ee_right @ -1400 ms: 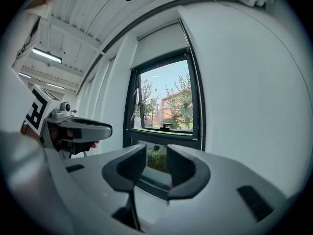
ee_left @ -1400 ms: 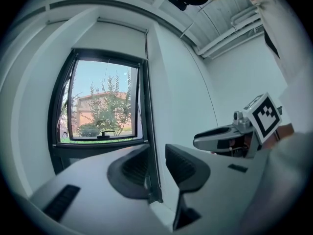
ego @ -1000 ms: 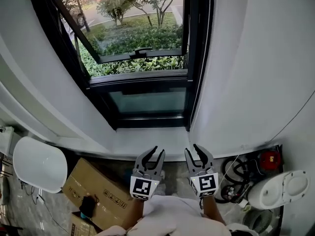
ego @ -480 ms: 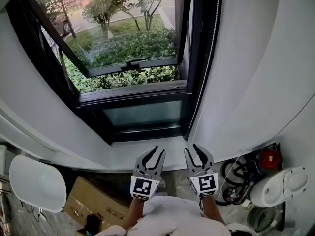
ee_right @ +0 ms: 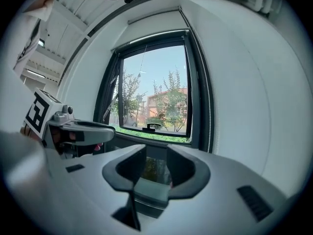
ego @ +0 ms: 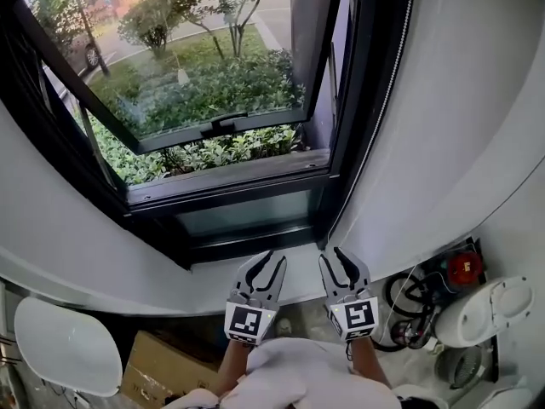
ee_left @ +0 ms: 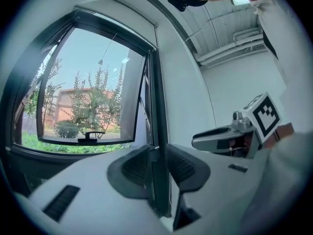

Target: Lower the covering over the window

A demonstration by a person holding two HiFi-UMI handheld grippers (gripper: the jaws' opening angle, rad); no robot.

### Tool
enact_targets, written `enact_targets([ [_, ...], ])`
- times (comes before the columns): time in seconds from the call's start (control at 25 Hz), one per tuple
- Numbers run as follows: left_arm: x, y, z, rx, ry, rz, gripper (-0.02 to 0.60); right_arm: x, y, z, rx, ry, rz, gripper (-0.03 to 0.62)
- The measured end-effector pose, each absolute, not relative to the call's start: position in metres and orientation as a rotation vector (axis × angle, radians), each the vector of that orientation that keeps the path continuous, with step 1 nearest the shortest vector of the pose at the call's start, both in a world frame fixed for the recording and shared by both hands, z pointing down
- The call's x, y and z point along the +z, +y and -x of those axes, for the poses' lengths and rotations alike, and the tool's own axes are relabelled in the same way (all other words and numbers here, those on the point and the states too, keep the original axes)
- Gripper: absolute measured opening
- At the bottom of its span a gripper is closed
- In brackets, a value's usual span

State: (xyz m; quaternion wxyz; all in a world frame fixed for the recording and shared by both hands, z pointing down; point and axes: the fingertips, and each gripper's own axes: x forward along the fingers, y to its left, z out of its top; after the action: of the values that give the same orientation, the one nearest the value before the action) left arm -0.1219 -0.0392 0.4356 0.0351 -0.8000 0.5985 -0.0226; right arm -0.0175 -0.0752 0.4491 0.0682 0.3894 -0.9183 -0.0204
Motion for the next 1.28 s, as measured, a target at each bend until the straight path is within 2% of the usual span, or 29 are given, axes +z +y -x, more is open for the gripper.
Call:
enact_targets([
  [0.4,0.443,-0.074,0.133,-0.032,1.707,2.577,0.107,0.453,-0.095,0.022,-0.075,-2.645,-1.319,0.129],
  [1.28,0.441,-0.169,0.057,-0.061,1.415,2.719,0.109,0.453,-0.160,-0.020,-0.041,-2.552,-1.546,0.129],
])
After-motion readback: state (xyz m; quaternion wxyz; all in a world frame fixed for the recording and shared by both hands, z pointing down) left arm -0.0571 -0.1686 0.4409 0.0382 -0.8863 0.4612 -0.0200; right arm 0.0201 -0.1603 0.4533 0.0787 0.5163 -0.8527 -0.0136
